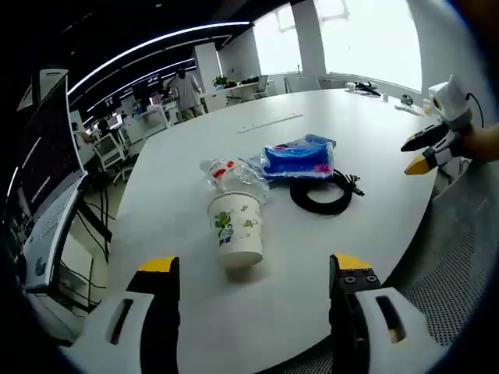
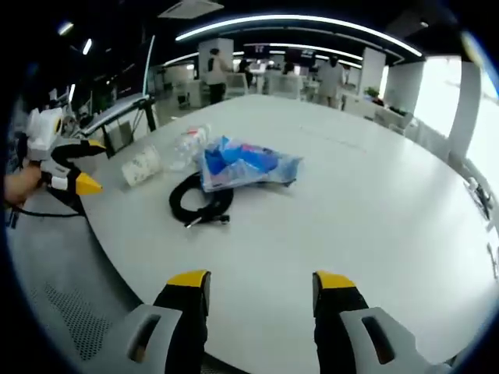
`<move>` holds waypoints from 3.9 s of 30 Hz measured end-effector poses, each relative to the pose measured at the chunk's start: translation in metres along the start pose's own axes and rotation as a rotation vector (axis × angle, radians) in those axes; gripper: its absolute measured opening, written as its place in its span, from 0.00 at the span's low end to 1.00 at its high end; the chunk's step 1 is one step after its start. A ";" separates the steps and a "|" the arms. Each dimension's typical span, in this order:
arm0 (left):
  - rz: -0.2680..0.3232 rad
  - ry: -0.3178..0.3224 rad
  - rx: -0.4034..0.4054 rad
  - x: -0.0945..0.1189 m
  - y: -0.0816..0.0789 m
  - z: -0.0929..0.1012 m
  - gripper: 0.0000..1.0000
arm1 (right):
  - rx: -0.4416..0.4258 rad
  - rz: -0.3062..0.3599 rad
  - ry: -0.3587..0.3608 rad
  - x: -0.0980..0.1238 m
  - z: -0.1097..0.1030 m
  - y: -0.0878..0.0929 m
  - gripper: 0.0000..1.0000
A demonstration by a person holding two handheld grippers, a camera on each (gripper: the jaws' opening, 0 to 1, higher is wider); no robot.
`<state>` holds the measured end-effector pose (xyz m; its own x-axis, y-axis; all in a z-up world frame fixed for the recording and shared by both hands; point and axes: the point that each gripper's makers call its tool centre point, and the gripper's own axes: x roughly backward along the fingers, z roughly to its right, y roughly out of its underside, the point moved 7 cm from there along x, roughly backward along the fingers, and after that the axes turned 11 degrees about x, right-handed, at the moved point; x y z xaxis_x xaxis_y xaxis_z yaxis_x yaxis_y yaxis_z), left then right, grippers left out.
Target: Arrange the tabletop items into an orderly group along one side of the table until the central work area is clear of visible clutter.
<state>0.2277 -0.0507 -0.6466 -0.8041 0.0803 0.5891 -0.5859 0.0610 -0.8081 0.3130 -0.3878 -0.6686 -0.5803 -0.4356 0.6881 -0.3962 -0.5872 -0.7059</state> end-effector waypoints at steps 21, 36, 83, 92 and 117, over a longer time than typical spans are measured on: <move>-0.004 -0.003 -0.012 0.000 0.001 -0.001 0.77 | 0.003 -0.005 0.004 0.000 0.000 0.000 0.52; -0.030 0.016 -0.041 -0.002 0.003 0.003 0.75 | -0.010 0.019 0.028 0.003 0.003 -0.001 0.52; -0.080 0.038 -0.014 -0.006 0.009 0.006 0.74 | 0.041 0.038 0.032 0.003 0.000 -0.005 0.51; -0.065 0.038 0.016 -0.006 0.008 0.005 0.74 | 0.027 0.022 0.011 0.000 0.001 -0.003 0.55; -0.094 0.067 0.173 -0.007 0.005 -0.008 0.73 | 0.024 0.010 0.000 -0.001 0.000 -0.003 0.50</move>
<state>0.2315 -0.0431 -0.6545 -0.7397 0.1492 0.6562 -0.6715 -0.0996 -0.7343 0.3146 -0.3863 -0.6671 -0.5841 -0.4417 0.6809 -0.3728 -0.5992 -0.7085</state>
